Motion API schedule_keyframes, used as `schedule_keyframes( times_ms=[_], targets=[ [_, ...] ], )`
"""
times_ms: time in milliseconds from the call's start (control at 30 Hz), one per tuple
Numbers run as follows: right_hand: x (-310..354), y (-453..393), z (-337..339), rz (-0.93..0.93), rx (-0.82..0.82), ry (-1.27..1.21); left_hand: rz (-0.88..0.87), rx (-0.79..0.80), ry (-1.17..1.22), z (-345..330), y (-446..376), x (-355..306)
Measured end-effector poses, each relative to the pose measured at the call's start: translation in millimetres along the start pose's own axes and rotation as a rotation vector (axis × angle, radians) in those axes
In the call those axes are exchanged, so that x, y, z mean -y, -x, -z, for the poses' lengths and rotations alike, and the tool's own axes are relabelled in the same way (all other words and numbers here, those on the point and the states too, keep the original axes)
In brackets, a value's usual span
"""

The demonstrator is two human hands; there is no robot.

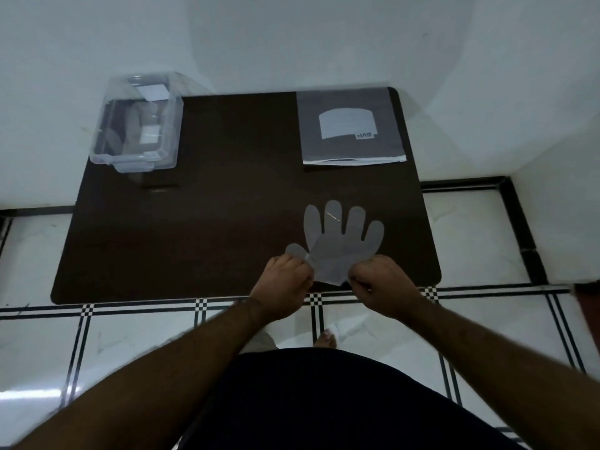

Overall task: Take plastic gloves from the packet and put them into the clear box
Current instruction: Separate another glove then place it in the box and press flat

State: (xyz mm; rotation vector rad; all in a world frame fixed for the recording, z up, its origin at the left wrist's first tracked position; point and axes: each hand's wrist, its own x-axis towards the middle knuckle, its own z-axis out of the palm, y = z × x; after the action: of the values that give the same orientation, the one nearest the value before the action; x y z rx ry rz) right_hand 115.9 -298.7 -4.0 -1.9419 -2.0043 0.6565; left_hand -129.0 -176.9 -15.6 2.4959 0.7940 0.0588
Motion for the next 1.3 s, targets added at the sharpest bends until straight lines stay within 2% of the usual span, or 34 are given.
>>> schedule_keyframes(
  times_ms=[167, 300, 367, 500, 733, 833, 1033, 1133, 1300],
  targets=[
    [38.7, -55.9, 57.7, -0.100, -0.150, -0.323, 0.298, -0.092, 0.630, 75.2, -12.0, 22.1],
    [78.7, -124.8, 108.1, -0.113, -0.248, -0.503, 0.247, -0.241, 0.763, 148.7, -27.2, 54.5],
    [101.7, -163.0, 134.0, -0.100, -0.278, -0.580, 0.230, -0.246, 0.811, 192.8, -30.8, 70.8],
    [144.5, -241.5, 176.7, -0.056, -0.266, -0.647, 0.209, -0.173, 0.746, 278.1, -30.4, 110.5],
    [218.4, -374.4, 209.5, 0.021, 0.020, -0.447, 0.323, -0.212, 0.557, 390.9, -35.0, 215.2],
    [240.7, -429.2, 203.9, -0.005, 0.047, -0.447, 0.365, -0.225, 0.550, 423.3, -42.9, 264.2],
    [283.9, -535.8, 181.1, -0.091, -0.039, -0.382, 0.405, -0.317, 0.433, 473.9, -72.3, 357.3],
    [301.0, -580.1, 174.2, -0.121, -0.134, -0.386, 0.437, -0.367, 0.314, 495.4, -91.4, 391.9],
    [321.5, -623.6, 178.2, -0.085, -0.335, -0.434, 0.426, -0.498, 0.253, 528.7, -108.9, 423.3]
  ],
)
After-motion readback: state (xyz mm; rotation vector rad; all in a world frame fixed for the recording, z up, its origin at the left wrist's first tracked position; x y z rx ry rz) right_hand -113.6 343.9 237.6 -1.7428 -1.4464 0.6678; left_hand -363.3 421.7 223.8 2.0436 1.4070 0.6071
